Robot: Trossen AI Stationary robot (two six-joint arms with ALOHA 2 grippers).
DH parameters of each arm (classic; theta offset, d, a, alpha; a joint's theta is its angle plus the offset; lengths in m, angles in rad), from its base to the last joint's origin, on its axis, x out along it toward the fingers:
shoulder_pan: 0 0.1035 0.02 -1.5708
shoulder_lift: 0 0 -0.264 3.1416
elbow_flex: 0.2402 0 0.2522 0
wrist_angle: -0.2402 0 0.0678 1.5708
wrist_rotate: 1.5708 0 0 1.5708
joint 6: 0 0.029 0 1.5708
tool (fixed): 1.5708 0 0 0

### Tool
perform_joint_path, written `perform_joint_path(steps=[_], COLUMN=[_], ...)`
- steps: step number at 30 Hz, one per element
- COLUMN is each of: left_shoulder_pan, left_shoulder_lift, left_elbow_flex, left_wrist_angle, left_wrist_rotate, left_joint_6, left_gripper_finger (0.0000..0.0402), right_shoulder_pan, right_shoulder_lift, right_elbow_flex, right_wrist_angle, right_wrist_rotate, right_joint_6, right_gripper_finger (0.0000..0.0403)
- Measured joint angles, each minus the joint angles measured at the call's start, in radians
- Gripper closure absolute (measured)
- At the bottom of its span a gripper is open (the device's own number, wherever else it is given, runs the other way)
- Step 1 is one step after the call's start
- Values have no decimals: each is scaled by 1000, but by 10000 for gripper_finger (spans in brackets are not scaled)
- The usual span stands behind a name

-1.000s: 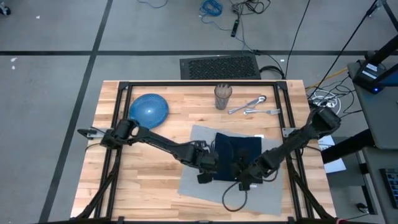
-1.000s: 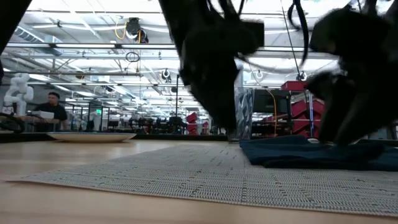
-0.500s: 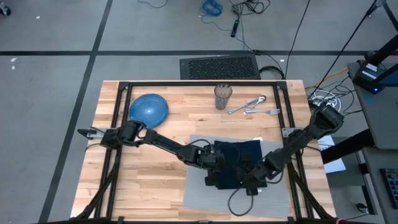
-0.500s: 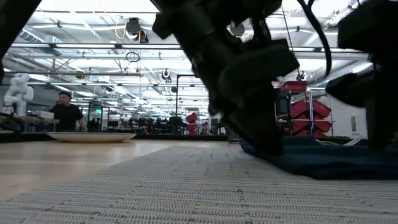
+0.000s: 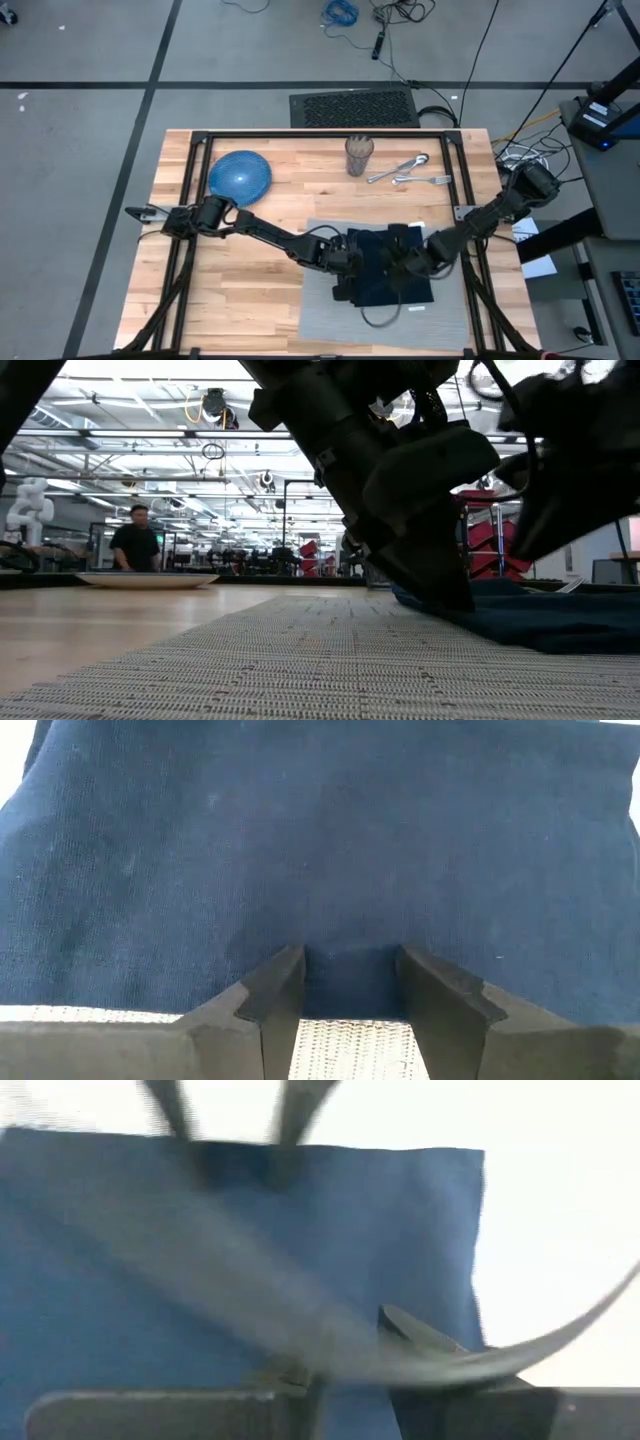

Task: Set table place
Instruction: Fold the blue napkin

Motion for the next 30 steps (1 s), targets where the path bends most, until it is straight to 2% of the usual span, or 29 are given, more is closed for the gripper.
perform_joint_path(steps=[5, 13, 22, 30], left_shoulder_pan=[-14, -33, -67, -71], left_shoulder_lift=[0, -14, -16, -16], left_elbow_flex=[0, 0, 2, 8], left_wrist_angle=[-19, -84, -169, -174], left_wrist_rotate=[0, -28, -62, -61], left_joint_6=[-2, -11, -55, -27], left_gripper_finger=[254, 254, 254, 254], right_shoulder_pan=[-78, -98, -116, -139], right_shoulder_lift=[0, 0, -3, -34], right_elbow_flex=[0, -28, -205, -218], right_wrist_angle=[-27, -1, 222, 219], right_wrist_rotate=[11, 12, -45, -58], right_joint_6=[-52, -69, 9, 2], right_gripper_finger=[332, 332, 332, 332])
